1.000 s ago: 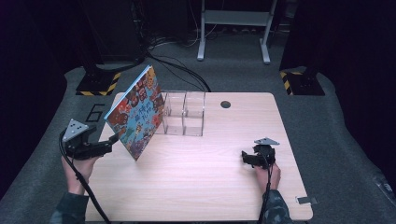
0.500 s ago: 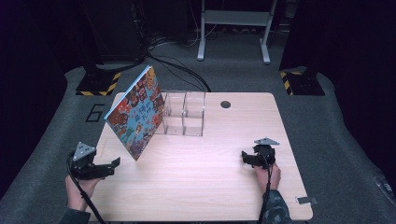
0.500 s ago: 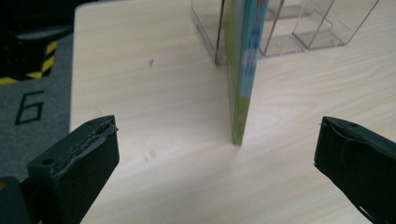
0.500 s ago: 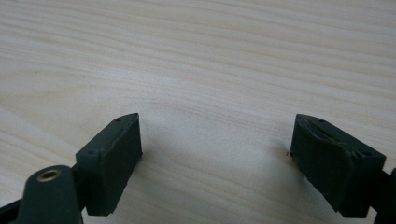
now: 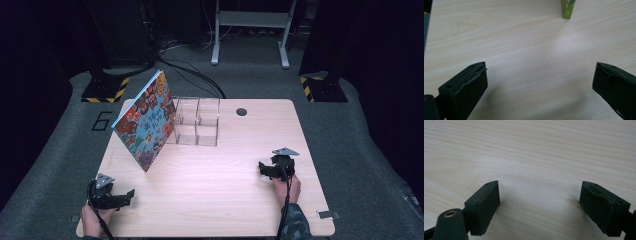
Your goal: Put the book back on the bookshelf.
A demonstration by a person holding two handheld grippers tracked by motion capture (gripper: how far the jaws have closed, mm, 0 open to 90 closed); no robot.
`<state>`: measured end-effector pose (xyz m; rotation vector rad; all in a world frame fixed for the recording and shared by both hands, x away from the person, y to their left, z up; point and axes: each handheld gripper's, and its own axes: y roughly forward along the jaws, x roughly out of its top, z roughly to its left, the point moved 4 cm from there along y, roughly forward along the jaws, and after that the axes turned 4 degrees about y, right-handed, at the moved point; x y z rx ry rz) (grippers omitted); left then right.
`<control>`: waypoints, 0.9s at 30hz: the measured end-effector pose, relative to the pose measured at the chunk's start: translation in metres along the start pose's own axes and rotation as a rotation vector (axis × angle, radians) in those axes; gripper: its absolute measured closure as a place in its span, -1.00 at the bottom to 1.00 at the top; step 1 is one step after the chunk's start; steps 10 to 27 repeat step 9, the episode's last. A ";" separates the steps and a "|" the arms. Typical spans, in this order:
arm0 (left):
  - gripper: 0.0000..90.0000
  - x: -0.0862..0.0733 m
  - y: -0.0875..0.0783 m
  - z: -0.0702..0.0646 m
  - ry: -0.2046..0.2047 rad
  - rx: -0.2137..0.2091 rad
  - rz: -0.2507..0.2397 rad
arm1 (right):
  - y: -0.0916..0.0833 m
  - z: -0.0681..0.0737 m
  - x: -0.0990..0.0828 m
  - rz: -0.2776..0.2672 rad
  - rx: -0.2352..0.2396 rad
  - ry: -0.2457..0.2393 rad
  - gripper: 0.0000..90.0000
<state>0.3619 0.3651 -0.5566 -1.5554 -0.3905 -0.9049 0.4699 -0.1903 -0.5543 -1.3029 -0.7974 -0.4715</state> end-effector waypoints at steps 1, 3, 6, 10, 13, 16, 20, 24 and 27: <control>-1.00 -0.002 0.002 0.000 0.012 0.006 0.012 | 0.000 0.000 0.000 0.000 0.000 -0.001 -0.64; -1.00 -0.002 0.003 0.001 0.008 0.017 -0.006 | 0.000 0.000 0.000 0.000 0.000 0.000 -0.64; -1.00 -0.002 0.004 0.003 0.007 0.013 0.002 | 0.000 0.000 0.000 0.000 0.001 -0.001 -0.64; -1.00 -0.002 0.004 0.003 0.007 0.011 0.002 | 0.000 0.000 0.000 0.000 0.002 -0.001 -0.65; -1.00 -0.002 0.004 0.003 0.007 0.011 0.002 | 0.000 0.000 0.000 0.000 0.002 -0.001 -0.65; -1.00 -0.002 0.004 0.003 0.007 0.011 0.002 | 0.000 0.000 0.000 0.000 0.002 -0.001 -0.65; -1.00 -0.002 0.004 0.003 0.007 0.011 0.002 | 0.000 0.000 0.000 0.000 0.002 -0.001 -0.65; -1.00 -0.002 0.004 0.003 0.007 0.011 0.002 | 0.000 0.000 0.000 0.000 0.002 -0.001 -0.65; -1.00 -0.002 0.004 0.003 0.007 0.011 0.002 | 0.000 0.000 0.000 0.000 0.002 -0.001 -0.65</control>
